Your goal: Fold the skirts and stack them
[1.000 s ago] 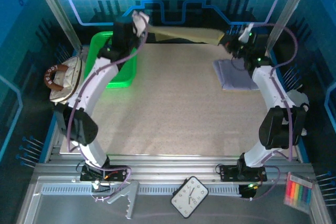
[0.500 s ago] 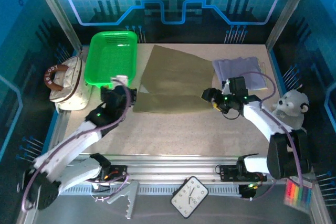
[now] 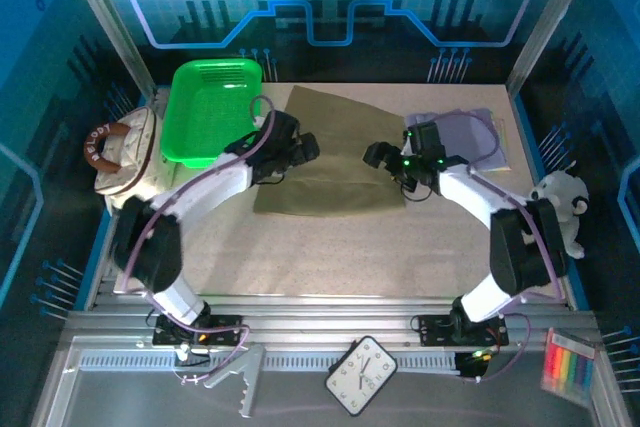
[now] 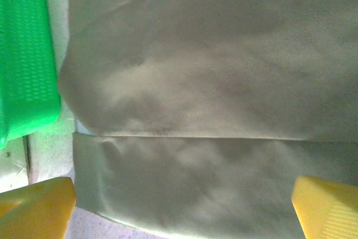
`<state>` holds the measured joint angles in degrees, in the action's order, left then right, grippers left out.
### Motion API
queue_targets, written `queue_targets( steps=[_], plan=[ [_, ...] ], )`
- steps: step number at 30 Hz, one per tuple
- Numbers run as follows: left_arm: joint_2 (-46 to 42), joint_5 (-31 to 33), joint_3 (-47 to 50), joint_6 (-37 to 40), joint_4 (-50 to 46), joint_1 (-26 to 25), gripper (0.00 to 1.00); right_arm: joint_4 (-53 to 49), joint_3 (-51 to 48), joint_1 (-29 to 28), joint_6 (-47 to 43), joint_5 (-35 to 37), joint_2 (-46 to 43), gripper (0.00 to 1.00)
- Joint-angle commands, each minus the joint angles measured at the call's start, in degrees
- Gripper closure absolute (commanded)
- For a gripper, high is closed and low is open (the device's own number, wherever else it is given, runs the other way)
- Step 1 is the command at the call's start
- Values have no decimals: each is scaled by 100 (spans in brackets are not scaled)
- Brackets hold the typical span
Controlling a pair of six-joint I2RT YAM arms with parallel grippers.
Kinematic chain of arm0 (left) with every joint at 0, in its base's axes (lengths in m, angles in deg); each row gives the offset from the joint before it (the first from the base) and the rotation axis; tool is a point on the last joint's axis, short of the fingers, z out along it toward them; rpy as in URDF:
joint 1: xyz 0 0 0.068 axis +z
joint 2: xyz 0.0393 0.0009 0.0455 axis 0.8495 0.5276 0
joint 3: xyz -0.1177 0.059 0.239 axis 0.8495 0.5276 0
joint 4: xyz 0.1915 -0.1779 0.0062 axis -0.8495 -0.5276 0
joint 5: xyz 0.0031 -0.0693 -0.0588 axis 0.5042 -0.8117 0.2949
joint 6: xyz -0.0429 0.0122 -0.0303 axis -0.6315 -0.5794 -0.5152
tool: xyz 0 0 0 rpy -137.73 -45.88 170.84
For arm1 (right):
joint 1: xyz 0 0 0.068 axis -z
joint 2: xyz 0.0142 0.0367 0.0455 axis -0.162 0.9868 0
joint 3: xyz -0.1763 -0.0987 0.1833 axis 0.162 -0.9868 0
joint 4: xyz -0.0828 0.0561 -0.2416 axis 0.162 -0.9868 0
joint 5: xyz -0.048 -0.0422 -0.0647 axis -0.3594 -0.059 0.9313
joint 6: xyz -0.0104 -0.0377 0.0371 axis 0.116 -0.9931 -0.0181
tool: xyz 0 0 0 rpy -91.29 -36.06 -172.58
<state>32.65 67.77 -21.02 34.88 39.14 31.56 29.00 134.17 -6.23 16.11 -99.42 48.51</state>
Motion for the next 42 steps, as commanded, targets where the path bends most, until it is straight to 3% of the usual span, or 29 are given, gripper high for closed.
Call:
queue_targets(
  steps=[1, 3, 6, 11, 13, 16, 18, 20, 32, 39, 42],
  plan=[
    [849, -1700, -147, -775, -166, 277, 1, 261, 273, -104, 332, -56, 548, 0],
    [1317, -2069, -173, -882, -173, 321, 1, 156, 395, -106, 370, -182, 896, 0],
    [1431, -2046, 182, -943, -355, 323, 1, -215, 449, -123, 370, -208, 1191, 0],
    [603, -2668, 1348, -1330, -240, 193, 1, -795, 145, -78, 195, -203, 1161, 0],
    [22, -2545, 1430, -1314, -460, 106, 1, -1050, 83, -38, 77, -76, 1068, 0],
    [-596, -1889, 1172, -991, -936, 170, 1, -1259, 70, 40, -36, -13, 951, 0],
    [-531, -1124, 860, -675, -1349, 293, 1, -1328, 151, 42, -105, -24, 955, 0],
    [-169, -883, 565, -526, -1567, 553, 1, -1400, 290, 35, -148, -81, 1037, 0],
    [1371, -1314, -547, -387, -1194, 734, 1, -1355, 370, 43, -90, -116, 1076, 0],
    [1940, -1389, -1416, -204, -1232, 734, 1, -1301, 383, 37, -70, -120, 1124, 0],
    [1731, -1348, -1666, -163, -1243, 667, 1, -1276, 405, 38, -50, -158, 1171, 0]
  ],
)
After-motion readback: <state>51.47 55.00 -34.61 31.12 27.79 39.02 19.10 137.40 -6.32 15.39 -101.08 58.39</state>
